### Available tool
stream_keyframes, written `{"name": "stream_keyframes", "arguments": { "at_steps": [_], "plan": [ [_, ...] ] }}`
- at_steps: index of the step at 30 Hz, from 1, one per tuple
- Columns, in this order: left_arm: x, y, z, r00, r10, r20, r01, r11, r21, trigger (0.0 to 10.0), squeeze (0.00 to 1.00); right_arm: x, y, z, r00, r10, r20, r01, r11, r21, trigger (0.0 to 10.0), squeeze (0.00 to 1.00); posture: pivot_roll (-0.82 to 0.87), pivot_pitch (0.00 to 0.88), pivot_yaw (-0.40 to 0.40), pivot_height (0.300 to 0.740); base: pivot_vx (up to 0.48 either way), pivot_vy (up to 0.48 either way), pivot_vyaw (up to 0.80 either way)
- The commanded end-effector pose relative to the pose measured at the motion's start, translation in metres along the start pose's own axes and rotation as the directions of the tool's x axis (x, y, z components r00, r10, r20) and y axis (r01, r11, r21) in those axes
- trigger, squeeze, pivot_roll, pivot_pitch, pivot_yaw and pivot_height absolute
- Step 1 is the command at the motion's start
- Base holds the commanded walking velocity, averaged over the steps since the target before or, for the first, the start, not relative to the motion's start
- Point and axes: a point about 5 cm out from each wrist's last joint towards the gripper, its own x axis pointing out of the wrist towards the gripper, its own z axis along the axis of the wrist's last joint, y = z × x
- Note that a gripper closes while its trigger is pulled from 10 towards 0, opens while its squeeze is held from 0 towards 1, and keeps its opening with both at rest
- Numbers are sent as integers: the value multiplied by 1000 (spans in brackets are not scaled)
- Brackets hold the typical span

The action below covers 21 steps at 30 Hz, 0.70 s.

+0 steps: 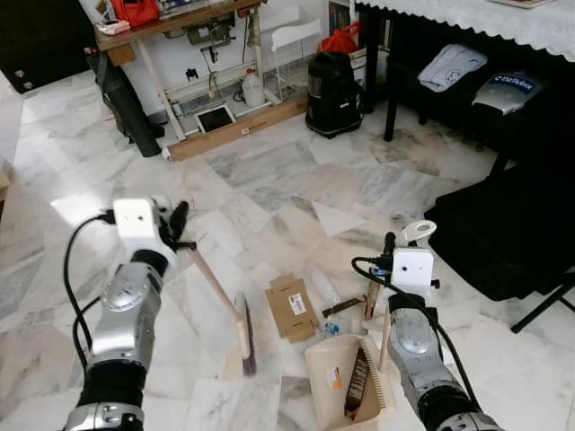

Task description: Sweep floor

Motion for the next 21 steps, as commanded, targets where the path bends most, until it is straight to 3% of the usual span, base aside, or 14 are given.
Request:
{"name": "stream_keyframes", "arguments": {
  "at_steps": [1, 9, 18, 21],
  "plan": [
    [-1, -2, 3, 999, 0, 44, -1, 1000, 19, 10000, 0, 7, 9, 17, 997, 18, 78, -21, 999, 42, 10000, 0, -72, 0, 131, 740, 0, 0, 0],
    [-5, -19, -17, 1000, -19, 19, 18, 999, 46, 10000, 0, 10, 16, 24, 995, 35, 93, -42, 996, 83, 10000, 0, -79, 0, 125, 740, 0, 0, 0],
    [-10, -30, -25, 998, -64, 13, 62, 991, 123, 10000, 0, 8, 15, 24, 993, 40, 109, -52, 993, 107, 10000, 0, -89, 0, 129, 740, 0, 0, 0],
    [-8, -33, -23, 997, -66, 27, 63, 992, 112, 10000, 0, 9, 15, 26, 993, 40, 115, -53, 993, 106, 10000, 0, -94, 0, 128, 740, 0, 0, 0]
  ]
}}
